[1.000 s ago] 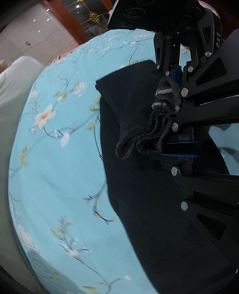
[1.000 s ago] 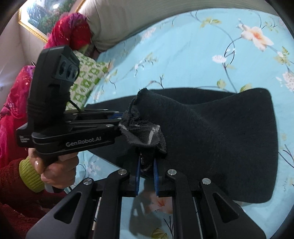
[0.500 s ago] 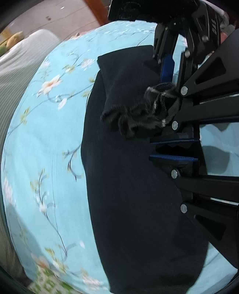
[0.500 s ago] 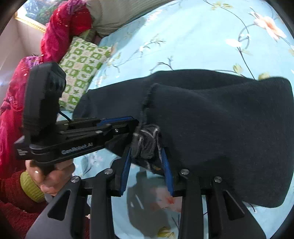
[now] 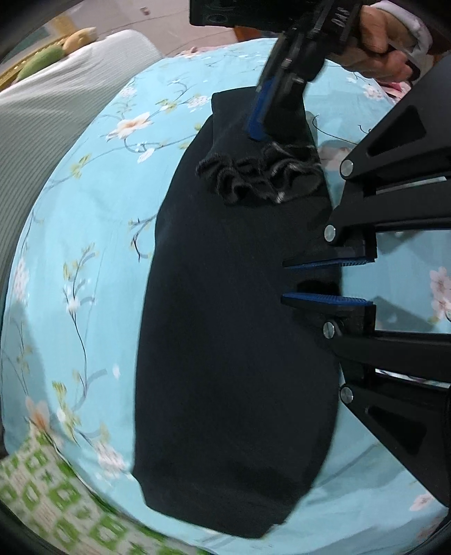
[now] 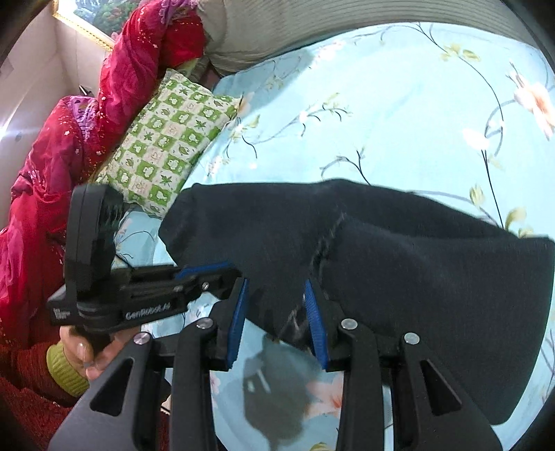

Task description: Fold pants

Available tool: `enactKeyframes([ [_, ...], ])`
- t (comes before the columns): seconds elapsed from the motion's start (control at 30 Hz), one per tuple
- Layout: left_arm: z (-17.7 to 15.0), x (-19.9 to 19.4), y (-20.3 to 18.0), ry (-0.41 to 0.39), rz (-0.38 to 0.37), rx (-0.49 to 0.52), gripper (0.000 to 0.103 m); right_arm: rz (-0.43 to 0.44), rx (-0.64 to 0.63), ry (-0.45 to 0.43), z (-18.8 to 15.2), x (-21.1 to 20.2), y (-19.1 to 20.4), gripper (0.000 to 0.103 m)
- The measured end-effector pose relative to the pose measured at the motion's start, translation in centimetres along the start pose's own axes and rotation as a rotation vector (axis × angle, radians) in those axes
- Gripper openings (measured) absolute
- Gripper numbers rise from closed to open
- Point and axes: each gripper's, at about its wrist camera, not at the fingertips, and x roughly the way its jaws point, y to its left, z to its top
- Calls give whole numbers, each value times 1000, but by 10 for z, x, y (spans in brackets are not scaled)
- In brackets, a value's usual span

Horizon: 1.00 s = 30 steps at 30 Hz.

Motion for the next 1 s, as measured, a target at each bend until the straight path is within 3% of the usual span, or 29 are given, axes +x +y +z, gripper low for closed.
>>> enactKeyframes([
  [0.23,-14,-7,20,-8,52,-57,14,4,-36,13,15,9,12,36],
  [0.37,-21,-12,33,-8,67,-93,15,5,-68,29,24,19,23,43],
  [0.63,-32,-20,61,-21,108,-194,18,19,-120,68,41,38,39,45],
  [0.7,-36,-22,72,-20,107,-237,19,20,-141,78,46,44,43,45],
  [0.83,-49,-25,100,-34,112,-349,36,25,-176,100,59,57,53,50],
  [1.0,-58,-25,129,-28,79,-462,36,27,-246,134,80,78,65,53],
])
